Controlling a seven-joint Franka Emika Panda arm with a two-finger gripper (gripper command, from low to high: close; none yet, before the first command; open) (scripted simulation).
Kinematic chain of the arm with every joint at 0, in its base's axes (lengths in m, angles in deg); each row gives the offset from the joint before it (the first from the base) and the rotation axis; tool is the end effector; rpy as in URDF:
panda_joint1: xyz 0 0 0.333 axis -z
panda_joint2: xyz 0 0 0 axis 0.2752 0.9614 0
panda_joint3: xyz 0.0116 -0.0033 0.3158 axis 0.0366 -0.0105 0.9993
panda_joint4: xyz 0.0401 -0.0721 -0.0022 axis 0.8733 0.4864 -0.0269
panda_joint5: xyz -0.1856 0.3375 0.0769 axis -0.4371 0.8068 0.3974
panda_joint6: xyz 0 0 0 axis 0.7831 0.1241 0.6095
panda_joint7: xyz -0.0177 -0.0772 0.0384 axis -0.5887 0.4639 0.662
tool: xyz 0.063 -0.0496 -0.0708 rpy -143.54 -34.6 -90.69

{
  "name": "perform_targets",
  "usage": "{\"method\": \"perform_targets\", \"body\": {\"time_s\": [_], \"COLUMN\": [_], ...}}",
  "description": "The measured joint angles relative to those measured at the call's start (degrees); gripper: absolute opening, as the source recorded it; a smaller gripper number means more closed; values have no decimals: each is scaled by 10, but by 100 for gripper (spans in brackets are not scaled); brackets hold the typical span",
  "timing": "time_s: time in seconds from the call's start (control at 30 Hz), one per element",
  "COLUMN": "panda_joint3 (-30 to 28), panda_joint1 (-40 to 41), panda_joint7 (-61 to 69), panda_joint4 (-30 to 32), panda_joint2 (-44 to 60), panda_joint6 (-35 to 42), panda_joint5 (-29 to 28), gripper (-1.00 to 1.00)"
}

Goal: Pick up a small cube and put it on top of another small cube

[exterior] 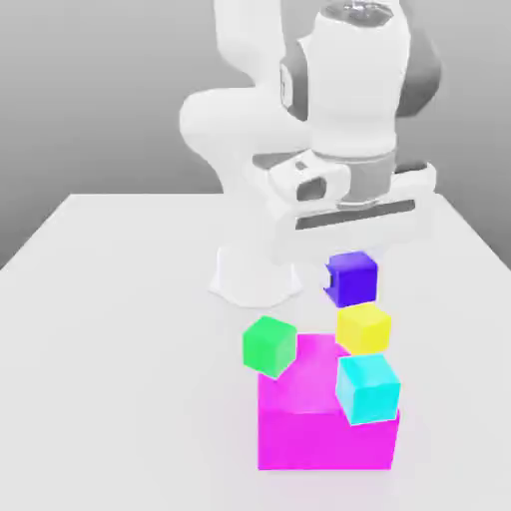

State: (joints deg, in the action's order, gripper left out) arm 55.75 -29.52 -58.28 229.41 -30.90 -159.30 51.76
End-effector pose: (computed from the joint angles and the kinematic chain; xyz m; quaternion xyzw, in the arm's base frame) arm 0.3186 0.1395 0.3415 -0.9717 0.2362 0.0048 0.0076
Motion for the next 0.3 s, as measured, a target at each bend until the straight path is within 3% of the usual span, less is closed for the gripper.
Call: {"method": "perform_targets", "body": {"time_s": [0.17,0.2,0.3], "panda_joint3": [28,31,31], "panda_joint1": [1,1,1], "panda_joint7": [-14,-15,-15], "panda_joint4": [35,40,40], "panda_joint2": [62,76,76], "panda_joint6": [-97,-116,-116], "panda_joint5": [3,3,3], "gripper": [-100,100,100]}}
